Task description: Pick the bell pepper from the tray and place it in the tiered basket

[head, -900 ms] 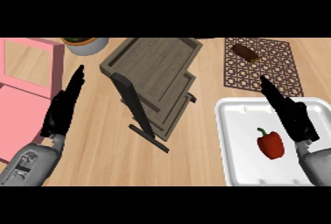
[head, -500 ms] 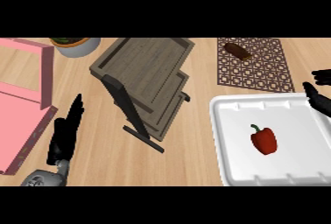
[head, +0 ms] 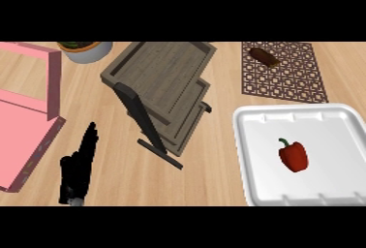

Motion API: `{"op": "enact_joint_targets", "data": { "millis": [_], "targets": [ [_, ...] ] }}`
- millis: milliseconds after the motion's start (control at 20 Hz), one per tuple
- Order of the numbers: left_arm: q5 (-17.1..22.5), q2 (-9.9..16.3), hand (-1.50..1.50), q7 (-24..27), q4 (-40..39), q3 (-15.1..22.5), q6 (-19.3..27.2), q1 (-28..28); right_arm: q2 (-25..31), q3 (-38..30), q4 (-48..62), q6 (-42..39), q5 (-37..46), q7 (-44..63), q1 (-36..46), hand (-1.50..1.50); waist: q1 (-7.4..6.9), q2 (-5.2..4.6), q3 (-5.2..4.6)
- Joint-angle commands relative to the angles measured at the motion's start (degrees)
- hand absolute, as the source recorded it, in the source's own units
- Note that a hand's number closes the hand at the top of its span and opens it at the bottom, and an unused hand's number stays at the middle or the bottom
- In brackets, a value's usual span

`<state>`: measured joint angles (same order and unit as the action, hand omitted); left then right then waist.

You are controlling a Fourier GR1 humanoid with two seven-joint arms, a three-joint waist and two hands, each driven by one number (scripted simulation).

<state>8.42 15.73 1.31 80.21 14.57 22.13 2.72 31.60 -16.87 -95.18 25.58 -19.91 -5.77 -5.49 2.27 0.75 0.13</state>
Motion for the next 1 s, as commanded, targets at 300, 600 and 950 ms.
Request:
{"op": "enact_joint_targets", "data": {
  "millis": [300,600,950],
  "targets": [
    [-0.2,-0.4,0.0,-2.8,0.6,0.5,0.1,1.0,18.1,8.0,-16.4,-9.8,8.9,22.8,-16.8,-1.5,-1.1,-0.65,-0.47],
    [-0.9,-1.2,0.0,-1.0,-0.9,0.9,-0.3,1.4,28.3,10.6,-26.8,-9.2,20.2,41.4,-20.1,-1.5,-1.89,-0.86,-0.53],
    [-1.0,-1.3,0.0,-2.4,-1.9,-0.2,-2.2,-1.2,24.7,22.0,-30.2,-6.9,35.6,58.9,-12.8,-1.5,-2.85,-0.94,-0.2]
  ]
}}
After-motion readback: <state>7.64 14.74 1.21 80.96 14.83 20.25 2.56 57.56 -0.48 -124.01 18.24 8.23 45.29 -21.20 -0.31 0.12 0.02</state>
